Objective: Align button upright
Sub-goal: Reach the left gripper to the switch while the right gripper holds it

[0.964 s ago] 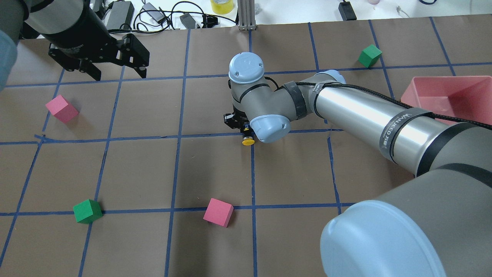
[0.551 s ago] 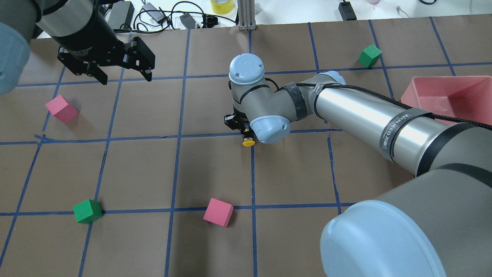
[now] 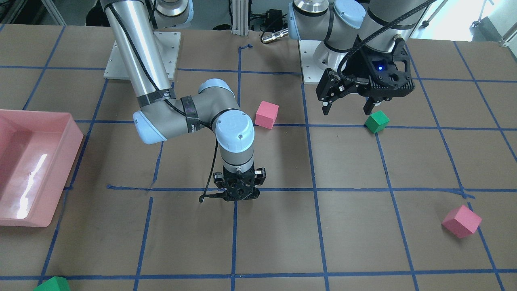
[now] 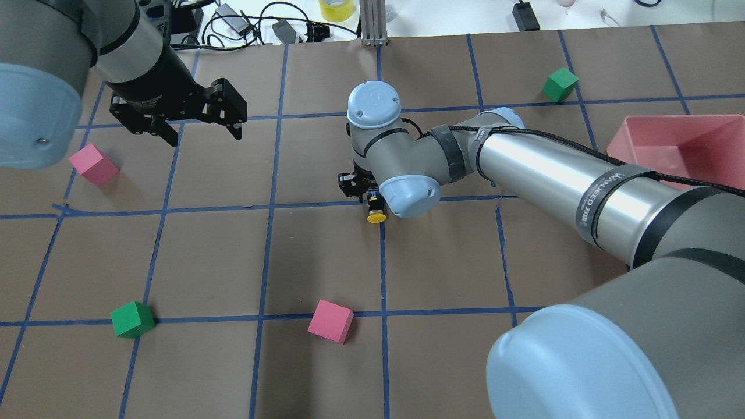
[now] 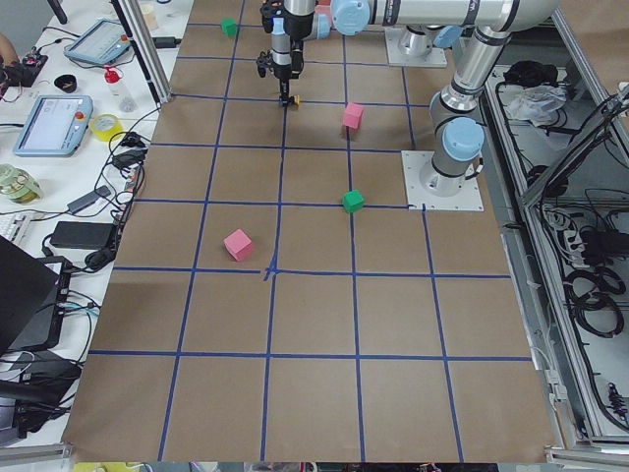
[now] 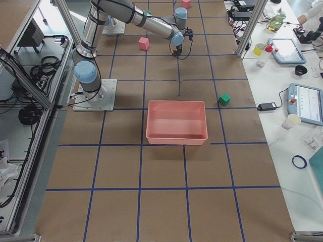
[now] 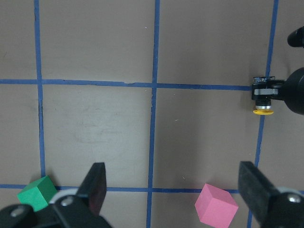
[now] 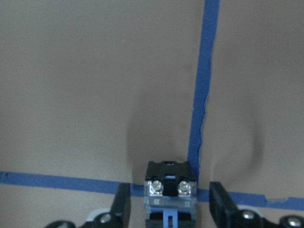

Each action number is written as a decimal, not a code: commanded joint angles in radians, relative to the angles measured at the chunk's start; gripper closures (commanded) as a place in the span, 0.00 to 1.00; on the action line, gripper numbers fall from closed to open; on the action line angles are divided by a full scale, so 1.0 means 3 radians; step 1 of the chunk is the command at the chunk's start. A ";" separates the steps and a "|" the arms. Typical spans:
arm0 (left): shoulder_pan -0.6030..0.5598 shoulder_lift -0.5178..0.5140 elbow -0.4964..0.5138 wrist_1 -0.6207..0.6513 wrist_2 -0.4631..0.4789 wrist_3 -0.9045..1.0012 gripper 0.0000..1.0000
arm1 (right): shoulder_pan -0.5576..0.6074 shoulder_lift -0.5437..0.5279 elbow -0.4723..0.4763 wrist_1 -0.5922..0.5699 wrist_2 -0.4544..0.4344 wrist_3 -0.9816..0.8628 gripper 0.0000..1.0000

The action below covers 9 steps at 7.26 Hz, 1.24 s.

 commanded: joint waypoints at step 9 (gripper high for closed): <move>-0.0646 -0.0244 -0.1527 0.3290 0.0044 -0.0869 0.00 | -0.1158 -0.1517 -0.0238 0.2125 -0.0053 -0.1018 0.00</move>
